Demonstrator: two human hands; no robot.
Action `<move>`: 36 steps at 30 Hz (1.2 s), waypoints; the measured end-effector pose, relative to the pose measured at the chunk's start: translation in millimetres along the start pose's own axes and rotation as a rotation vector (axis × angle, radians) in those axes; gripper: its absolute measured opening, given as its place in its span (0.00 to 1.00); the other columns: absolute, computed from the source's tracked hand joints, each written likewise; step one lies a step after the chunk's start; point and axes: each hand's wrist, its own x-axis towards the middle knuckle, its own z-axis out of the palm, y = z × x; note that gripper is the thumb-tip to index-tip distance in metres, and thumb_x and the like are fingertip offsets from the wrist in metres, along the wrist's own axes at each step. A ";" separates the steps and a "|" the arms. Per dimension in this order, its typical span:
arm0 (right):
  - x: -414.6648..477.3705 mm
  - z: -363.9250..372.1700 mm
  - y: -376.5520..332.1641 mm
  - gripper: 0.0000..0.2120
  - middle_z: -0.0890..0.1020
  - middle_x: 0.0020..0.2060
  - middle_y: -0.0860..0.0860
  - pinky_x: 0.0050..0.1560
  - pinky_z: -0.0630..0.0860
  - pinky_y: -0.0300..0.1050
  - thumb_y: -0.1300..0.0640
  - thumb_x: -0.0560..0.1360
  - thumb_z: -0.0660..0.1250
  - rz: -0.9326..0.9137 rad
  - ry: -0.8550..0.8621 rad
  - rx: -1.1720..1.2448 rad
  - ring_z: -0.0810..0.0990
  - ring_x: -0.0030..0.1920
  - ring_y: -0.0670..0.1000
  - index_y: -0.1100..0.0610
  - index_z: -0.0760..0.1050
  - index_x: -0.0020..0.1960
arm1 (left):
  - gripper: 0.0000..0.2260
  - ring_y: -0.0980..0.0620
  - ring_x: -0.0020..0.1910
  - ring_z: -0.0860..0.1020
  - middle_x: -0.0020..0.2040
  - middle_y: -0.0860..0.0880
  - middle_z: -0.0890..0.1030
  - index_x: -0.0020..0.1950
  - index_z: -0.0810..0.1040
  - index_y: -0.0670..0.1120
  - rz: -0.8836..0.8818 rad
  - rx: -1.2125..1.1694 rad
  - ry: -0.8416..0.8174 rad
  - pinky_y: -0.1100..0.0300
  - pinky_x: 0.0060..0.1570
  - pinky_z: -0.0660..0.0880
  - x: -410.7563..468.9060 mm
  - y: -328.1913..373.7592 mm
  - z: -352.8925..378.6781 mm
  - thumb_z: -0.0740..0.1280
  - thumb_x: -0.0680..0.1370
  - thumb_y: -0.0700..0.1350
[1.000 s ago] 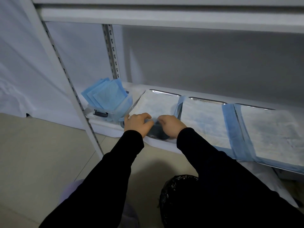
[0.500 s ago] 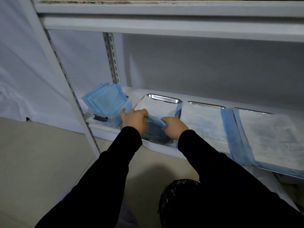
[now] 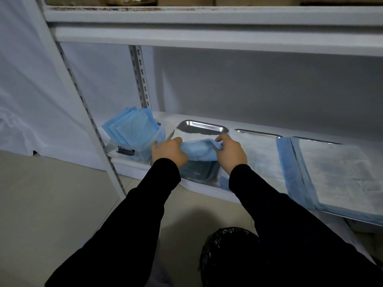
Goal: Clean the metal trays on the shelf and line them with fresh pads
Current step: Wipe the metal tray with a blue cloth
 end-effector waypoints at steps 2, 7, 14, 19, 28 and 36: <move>0.4 -2.9 3.1 0.11 0.79 0.54 0.57 0.46 0.70 0.44 0.56 0.78 0.61 0.044 0.048 0.044 0.78 0.52 0.59 0.55 0.71 0.61 | 0.13 0.40 0.51 0.78 0.50 0.43 0.81 0.57 0.72 0.47 -0.018 -0.118 -0.010 0.55 0.56 0.69 1.9 -2.2 -1.1 0.62 0.73 0.41; 8.1 -2.8 9.6 0.15 0.79 0.57 0.59 0.49 0.69 0.45 0.56 0.80 0.58 0.131 0.085 -0.027 0.76 0.58 0.61 0.60 0.71 0.64 | 0.13 0.42 0.53 0.78 0.51 0.44 0.81 0.59 0.74 0.48 -0.097 -0.206 0.038 0.53 0.54 0.73 12.6 -9.3 -0.5 0.62 0.76 0.43; 21.3 -1.6 7.3 0.16 0.79 0.59 0.55 0.49 0.69 0.44 0.57 0.80 0.56 0.180 0.127 -0.064 0.75 0.60 0.59 0.53 0.72 0.66 | 0.17 0.42 0.56 0.76 0.54 0.41 0.79 0.62 0.73 0.46 -0.150 -0.247 0.090 0.51 0.52 0.74 28.5 -5.1 2.7 0.57 0.76 0.35; 40.7 3.1 3.6 0.15 0.80 0.50 0.59 0.44 0.71 0.43 0.66 0.77 0.53 0.207 0.123 0.144 0.79 0.50 0.61 0.62 0.75 0.58 | 0.12 0.43 0.58 0.76 0.54 0.42 0.79 0.61 0.74 0.45 -0.165 -0.187 0.118 0.52 0.51 0.74 44.1 -2.6 4.6 0.59 0.79 0.40; 53.0 24.0 13.0 0.22 0.76 0.60 0.61 0.47 0.67 0.39 0.70 0.77 0.50 0.231 0.030 0.251 0.76 0.57 0.59 0.62 0.68 0.68 | 0.14 0.38 0.58 0.75 0.58 0.37 0.77 0.63 0.71 0.38 -0.205 -0.341 0.080 0.50 0.58 0.73 65.7 4.7 24.7 0.55 0.78 0.33; 56.3 31.1 19.3 0.38 0.42 0.78 0.51 0.57 0.69 0.39 0.73 0.75 0.51 0.106 -0.025 0.234 0.62 0.74 0.56 0.48 0.42 0.78 | 0.20 0.37 0.61 0.73 0.66 0.38 0.67 0.68 0.64 0.40 -0.223 -0.362 0.002 0.51 0.61 0.71 70.2 9.0 48.6 0.58 0.76 0.33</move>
